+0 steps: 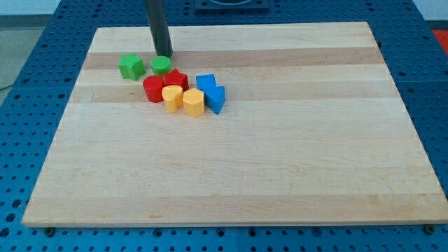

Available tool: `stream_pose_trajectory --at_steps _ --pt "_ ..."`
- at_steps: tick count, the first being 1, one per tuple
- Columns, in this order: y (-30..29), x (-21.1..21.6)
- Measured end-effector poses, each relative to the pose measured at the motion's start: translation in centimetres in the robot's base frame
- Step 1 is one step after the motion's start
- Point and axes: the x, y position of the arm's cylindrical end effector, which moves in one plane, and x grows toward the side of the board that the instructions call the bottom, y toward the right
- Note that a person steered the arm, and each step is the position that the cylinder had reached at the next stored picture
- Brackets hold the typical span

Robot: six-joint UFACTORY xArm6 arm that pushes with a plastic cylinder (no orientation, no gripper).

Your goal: Push the green circle and red circle towards the center

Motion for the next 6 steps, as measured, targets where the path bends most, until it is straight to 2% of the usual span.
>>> stream_pose_trajectory --at_steps 1,2,3,4,6 --pt "-2.3 4.5" --pt "-3.2 5.3" --pt "-1.1 2.9" --pt "-0.6 4.8" --pt "-6.6 13.3"
